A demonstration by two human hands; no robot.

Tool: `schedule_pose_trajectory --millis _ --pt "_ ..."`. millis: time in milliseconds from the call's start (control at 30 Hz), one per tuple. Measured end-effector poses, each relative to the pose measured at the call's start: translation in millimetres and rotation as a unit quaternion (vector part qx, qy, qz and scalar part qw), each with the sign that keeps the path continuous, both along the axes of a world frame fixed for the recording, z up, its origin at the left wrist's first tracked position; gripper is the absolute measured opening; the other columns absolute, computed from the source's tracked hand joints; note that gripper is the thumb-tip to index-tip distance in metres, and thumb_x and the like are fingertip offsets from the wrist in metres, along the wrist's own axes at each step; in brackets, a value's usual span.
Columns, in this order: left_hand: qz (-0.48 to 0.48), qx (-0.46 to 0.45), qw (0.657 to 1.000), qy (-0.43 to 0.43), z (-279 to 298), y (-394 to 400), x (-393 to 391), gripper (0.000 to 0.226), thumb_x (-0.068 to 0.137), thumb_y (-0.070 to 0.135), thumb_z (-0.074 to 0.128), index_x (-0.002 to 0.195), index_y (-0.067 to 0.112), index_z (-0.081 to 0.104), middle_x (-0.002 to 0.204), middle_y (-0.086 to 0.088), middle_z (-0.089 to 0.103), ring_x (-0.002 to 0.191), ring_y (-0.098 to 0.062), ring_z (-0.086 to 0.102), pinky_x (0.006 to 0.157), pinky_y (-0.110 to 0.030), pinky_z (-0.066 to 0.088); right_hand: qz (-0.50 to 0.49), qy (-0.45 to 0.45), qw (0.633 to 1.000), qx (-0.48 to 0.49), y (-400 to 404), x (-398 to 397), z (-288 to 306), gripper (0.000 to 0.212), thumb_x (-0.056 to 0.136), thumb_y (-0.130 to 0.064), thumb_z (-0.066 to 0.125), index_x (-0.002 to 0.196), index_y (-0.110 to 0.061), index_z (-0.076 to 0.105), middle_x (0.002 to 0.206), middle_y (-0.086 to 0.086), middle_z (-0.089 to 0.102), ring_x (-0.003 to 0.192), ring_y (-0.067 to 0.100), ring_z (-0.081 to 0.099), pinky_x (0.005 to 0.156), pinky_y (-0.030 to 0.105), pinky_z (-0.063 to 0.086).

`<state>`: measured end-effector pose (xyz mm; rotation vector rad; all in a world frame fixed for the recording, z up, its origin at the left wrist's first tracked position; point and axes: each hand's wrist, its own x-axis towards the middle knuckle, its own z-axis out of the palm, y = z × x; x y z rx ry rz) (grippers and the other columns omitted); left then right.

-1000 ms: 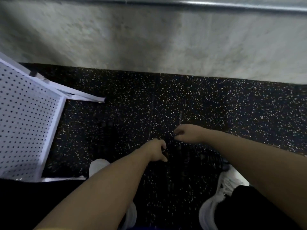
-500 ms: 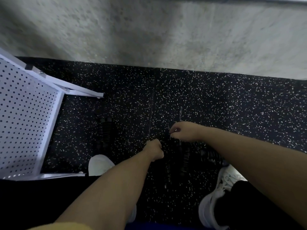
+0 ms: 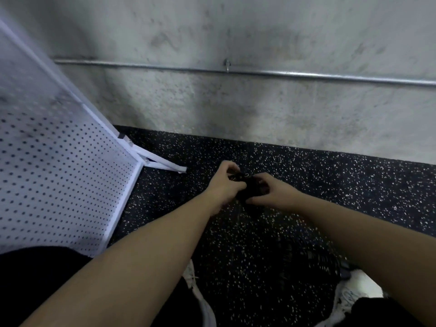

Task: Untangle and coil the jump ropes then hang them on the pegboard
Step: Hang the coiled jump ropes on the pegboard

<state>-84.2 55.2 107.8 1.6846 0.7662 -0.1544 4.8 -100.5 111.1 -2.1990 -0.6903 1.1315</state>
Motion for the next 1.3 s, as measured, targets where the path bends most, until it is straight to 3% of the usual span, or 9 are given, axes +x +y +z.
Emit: schedule_pose_trajectory --millis 133,233,300,467,600,733,867,1033,1300 --pt "0.014 0.018 0.998 -0.067 66.7 26.8 -5.1 0.055 0.088 0.009 0.071 0.13 0.037 0.049 0.115 0.004 0.054 0.101 -0.011 0.057 0.074 -0.022 0.047 -0.016 -0.071 0.995 0.069 32.7 -5.7 51.0 0.069 0.08 -0.042 0.083 0.137 -0.029 0.047 0.112 -0.009 0.062 0.088 0.004 0.061 0.066 0.016 0.046" --pt "0.042 0.044 0.99 -0.126 111.1 44.7 -18.1 0.054 0.083 0.007 0.071 0.113 0.048 0.053 0.123 0.004 0.058 0.106 -0.015 0.061 0.083 -0.025 0.051 -0.035 -0.087 0.986 0.138 57.9 -10.5 89.0 0.068 0.077 -0.034 0.087 0.136 -0.026 0.053 0.116 -0.007 0.065 0.102 0.012 0.063 0.086 0.024 0.05" --pt "0.071 0.063 0.983 -0.159 139.4 55.2 -29.6 0.055 0.076 0.011 0.074 0.105 0.052 0.053 0.125 0.001 0.06 0.107 -0.017 0.063 0.091 -0.029 0.052 -0.053 -0.056 0.979 0.187 75.0 -15.9 113.6 0.059 0.077 -0.023 0.088 0.127 -0.026 0.057 0.11 -0.008 0.066 0.097 0.009 0.066 0.08 0.017 0.051" --pt "0.145 0.064 0.957 -0.242 196.7 81.2 -62.8 0.045 0.087 0.011 0.078 0.118 0.031 0.054 0.11 0.008 0.062 0.091 -0.005 0.062 0.07 -0.016 0.049 -0.063 -0.017 0.964 0.259 109.9 -34.0 167.3 0.048 0.077 -0.021 0.088 0.119 -0.026 0.064 0.113 0.001 0.069 0.093 0.018 0.072 0.089 0.04 0.06" --pt "0.168 0.077 0.942 -0.28 222.9 96.0 -94.5 0.043 0.089 0.026 0.078 0.125 0.027 0.054 0.123 0.001 0.063 0.104 -0.007 0.063 0.072 -0.011 0.05 -0.073 0.032 0.946 0.314 131.9 -55.1 209.4 0.036 0.082 -0.022 0.083 0.114 -0.026 0.065 0.116 0.003 0.069 0.091 0.018 0.073 0.076 0.036 0.061" --pt "0.161 0.107 0.933 -0.305 227.4 113.9 -114.8 0.042 0.083 0.028 0.084 0.116 0.039 0.06 0.116 0.0 0.069 0.104 -0.014 0.069 0.092 -0.037 0.059 -0.078 0.082 0.926 0.36 159.7 -74.2 252.8 0.029 0.091 -0.022 0.074 0.116 -0.016 0.062 0.116 0.008 0.072 0.093 0.024 0.074 0.068 0.031 0.06" --pt "0.249 0.126 0.896 -0.346 241.4 126.3 -119.1 0.034 0.083 0.026 0.084 0.109 0.033 0.064 0.095 0.002 0.074 0.082 -0.017 0.073 0.079 -0.038 0.058 -0.038 0.072 0.926 0.37 189.9 -89.9 288.5 0.034 0.095 -0.028 0.069 0.126 -0.022 0.056 0.11 0.009 0.073 0.085 0.02 0.074 0.07 0.032 0.06" --pt "0.336 0.172 0.844 -0.38 261.0 139.1 -125.6 0.032 0.085 0.031 0.082 0.108 0.036 0.06 0.093 0.009 0.073 0.085 -0.008 0.071 0.075 -0.03 0.056 0.029 0.003 0.917 0.399 234.0 -102.3 319.5 0.052 0.088 -0.032 0.077 0.132 -0.033 0.049 0.113 0.005 0.073 0.098 0.016 0.073 0.087 0.046 0.061" --pt "0.414 0.183 0.785 -0.423 275.7 154.3 -141.4 0.03 0.089 0.029 0.078 0.112 0.037 0.059 0.093 0.02 0.071 0.085 0.003 0.068 0.071 -0.016 0.051 0.103 0.001 0.905 0.414 278.5 -123.6 346.0 0.063 0.086 -0.026 0.08 0.136 -0.033 0.043 0.116 0.008 0.071 0.101 0.024 0.073 0.085 0.047 0.061"
